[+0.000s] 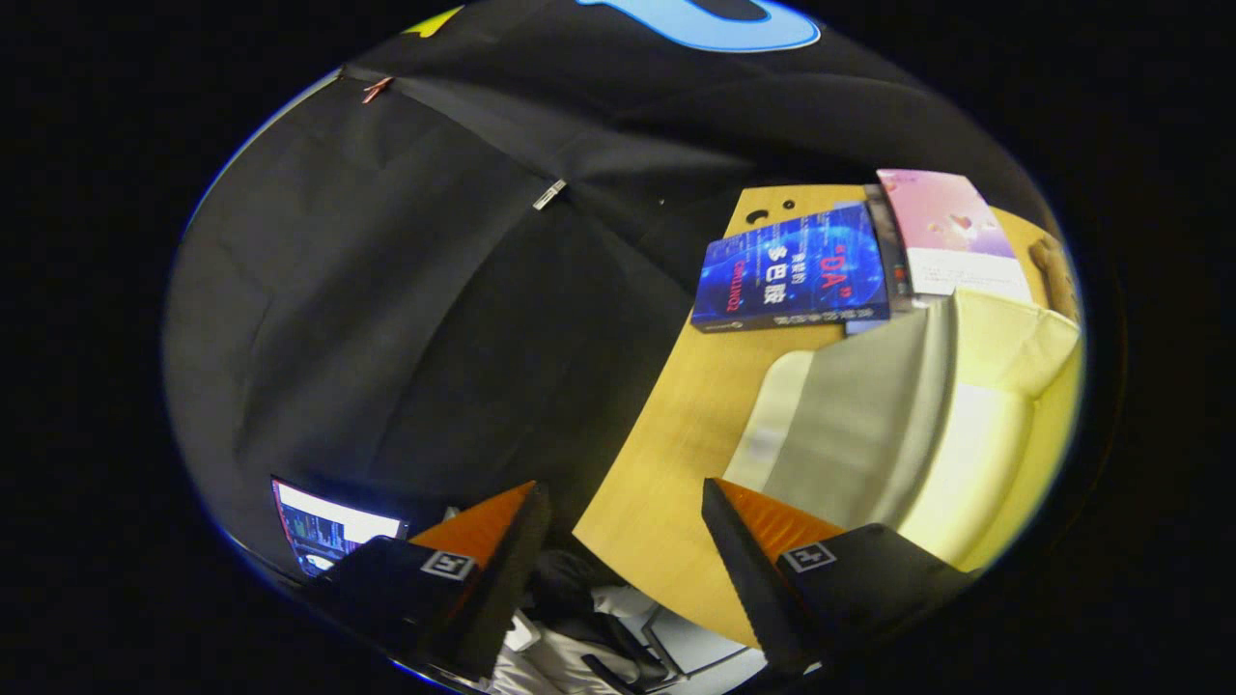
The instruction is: Open the storage box then place both shoes into the box .Put the left shoe in first, then the right shoe, with the right side of both shoes facing outward in a uniform manner.
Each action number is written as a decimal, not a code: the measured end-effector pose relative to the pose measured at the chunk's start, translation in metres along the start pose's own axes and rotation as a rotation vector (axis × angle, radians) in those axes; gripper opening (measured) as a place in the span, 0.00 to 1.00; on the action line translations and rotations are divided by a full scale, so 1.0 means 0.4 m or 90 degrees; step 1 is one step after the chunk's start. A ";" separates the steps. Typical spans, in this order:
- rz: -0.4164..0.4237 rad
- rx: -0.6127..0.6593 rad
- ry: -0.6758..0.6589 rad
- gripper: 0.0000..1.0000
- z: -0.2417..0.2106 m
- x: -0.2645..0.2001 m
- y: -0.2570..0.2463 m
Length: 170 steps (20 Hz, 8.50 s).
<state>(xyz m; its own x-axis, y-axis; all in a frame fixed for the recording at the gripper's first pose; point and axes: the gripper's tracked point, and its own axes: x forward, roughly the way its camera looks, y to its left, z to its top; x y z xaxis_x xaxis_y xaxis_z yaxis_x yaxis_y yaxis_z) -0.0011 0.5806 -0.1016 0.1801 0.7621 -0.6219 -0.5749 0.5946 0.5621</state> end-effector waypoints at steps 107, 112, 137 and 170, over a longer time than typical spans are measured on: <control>-0.352 -0.030 -0.242 0.99 0.012 -0.668 -0.615; -0.444 -0.081 -0.248 0.99 -0.052 -0.871 -0.811; -0.605 0.092 -0.101 0.99 -0.345 -1.060 -1.649; -0.405 0.210 -0.266 0.08 -0.017 -0.845 -0.949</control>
<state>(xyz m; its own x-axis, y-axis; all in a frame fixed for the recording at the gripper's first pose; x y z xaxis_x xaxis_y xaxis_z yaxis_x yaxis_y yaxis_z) 0.1508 0.0956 -0.1085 0.7113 0.2484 -0.6575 -0.0107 0.9392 0.3432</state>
